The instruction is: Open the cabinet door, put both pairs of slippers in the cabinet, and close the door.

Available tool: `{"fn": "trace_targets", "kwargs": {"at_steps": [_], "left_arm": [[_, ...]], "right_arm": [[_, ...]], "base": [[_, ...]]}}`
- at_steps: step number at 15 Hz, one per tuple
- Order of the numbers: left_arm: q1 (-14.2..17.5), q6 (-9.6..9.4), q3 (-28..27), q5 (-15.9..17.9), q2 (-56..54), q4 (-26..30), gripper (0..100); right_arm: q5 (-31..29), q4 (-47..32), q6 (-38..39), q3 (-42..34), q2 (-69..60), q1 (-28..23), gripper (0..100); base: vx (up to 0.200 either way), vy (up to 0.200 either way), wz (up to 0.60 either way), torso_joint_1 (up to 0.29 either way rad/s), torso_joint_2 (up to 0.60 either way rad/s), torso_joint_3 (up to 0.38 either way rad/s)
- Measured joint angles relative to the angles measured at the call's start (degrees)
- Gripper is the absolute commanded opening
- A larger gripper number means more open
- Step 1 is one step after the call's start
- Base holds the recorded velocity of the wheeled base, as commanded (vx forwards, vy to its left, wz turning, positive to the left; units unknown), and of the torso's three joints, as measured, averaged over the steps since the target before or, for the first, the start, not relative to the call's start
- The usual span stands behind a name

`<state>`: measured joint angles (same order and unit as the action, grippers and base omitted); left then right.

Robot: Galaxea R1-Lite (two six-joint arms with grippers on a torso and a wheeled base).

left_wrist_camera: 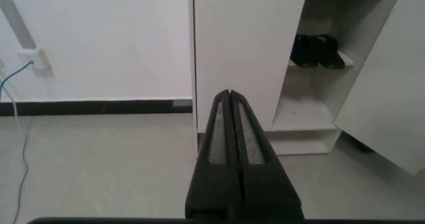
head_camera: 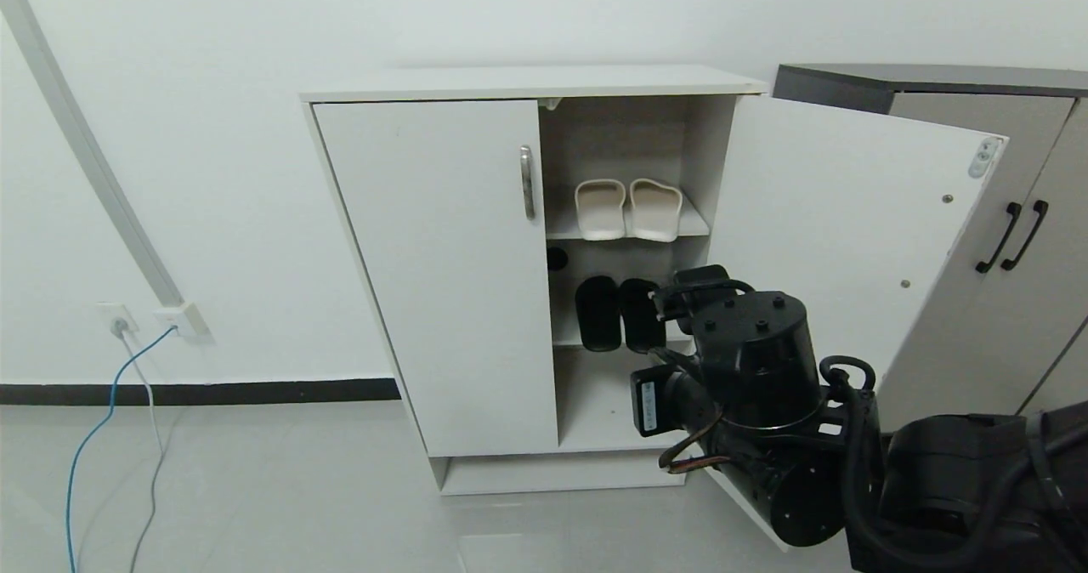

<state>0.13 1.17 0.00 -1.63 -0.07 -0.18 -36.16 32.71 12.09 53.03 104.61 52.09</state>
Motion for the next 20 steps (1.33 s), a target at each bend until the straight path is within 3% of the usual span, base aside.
{"fn": "trace_targets", "kwargs": {"at_steps": [20], "left_arm": [[0.0,0.05,0.0,0.0,0.0,0.0,0]], "right_arm": [[0.0,0.0,-0.3,-0.4,0.8,-0.2,0]], "base": [[0.0,0.0,0.0,0.0,0.0,0.0]]}}
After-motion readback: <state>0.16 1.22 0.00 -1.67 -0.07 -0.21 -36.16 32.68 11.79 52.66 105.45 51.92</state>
